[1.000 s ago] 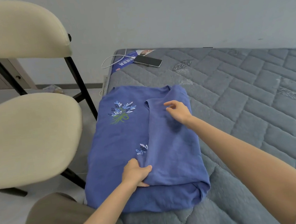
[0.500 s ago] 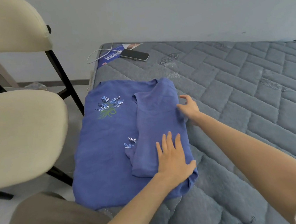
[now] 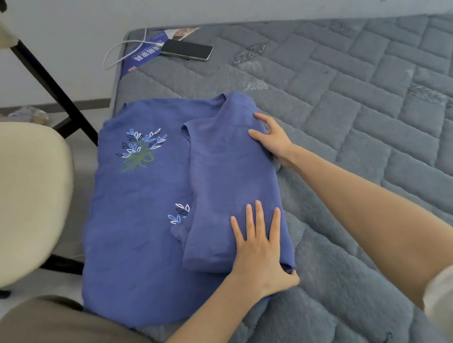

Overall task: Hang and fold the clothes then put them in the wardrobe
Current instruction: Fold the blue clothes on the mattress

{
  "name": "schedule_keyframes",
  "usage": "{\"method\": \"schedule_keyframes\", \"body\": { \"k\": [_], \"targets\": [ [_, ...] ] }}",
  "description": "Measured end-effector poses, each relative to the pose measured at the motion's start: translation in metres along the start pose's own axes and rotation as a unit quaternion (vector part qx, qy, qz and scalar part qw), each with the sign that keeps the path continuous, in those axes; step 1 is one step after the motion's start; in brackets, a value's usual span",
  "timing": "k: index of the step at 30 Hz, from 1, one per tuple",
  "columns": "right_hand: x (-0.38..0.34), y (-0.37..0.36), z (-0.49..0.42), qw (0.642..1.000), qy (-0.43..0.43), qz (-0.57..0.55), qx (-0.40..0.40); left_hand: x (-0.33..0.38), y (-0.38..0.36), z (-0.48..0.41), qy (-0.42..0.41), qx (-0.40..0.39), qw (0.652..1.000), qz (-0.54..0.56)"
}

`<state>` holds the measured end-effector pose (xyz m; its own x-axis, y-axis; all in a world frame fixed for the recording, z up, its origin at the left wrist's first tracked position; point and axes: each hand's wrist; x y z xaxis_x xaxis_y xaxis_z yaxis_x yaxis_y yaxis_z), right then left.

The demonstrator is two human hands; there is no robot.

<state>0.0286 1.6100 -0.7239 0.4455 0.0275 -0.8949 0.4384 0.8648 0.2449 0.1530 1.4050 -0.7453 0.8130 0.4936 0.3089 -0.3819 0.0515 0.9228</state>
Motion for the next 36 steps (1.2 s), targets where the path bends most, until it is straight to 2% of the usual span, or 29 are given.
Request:
{"method": "schedule_keyframes", "body": {
  "k": [8, 12, 16, 18, 23, 27, 31, 36],
  "targets": [
    [-0.005, -0.008, -0.005, 0.992, 0.039, 0.124, 0.005, -0.003, 0.012, 0.001, 0.012, -0.039, 0.999, -0.001],
    [-0.005, -0.01, -0.006, 0.989, 0.031, 0.14, 0.031, 0.0, 0.023, 0.006, 0.012, -0.051, 0.992, 0.117],
    [-0.01, 0.002, -0.001, 0.988, 0.036, 0.141, 0.059, 0.012, 0.033, 0.012, 0.009, -0.021, 0.95, 0.312],
    [-0.013, 0.015, 0.004, 0.987, 0.03, 0.14, 0.069, 0.025, 0.036, 0.012, -0.008, -0.015, 0.93, 0.367],
    [-0.021, 0.059, 0.016, 0.981, 0.023, 0.162, 0.103, 0.063, 0.04, 0.0, -0.049, -0.008, 0.913, 0.405],
    [-0.031, 0.079, 0.025, 0.98, 0.022, 0.16, 0.115, 0.068, 0.04, -0.001, -0.064, 0.005, 0.899, 0.433],
    [-0.044, 0.066, 0.032, 0.981, 0.035, 0.146, 0.123, 0.056, 0.043, 0.01, -0.038, 0.039, 0.875, 0.48],
    [-0.066, 0.022, 0.036, 0.981, 0.04, 0.143, 0.128, 0.027, 0.058, 0.041, 0.008, 0.13, 0.858, 0.497]
  ]
}}
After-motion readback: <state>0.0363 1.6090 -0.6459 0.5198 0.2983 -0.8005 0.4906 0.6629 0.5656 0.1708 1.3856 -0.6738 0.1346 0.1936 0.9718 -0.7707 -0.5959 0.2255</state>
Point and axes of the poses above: each hand's wrist, its own z-axis away from the middle knuckle, its own y-axis out of the back of the hand, x = y × z, and after that the axes turned 6 degrees about -y, right-handed
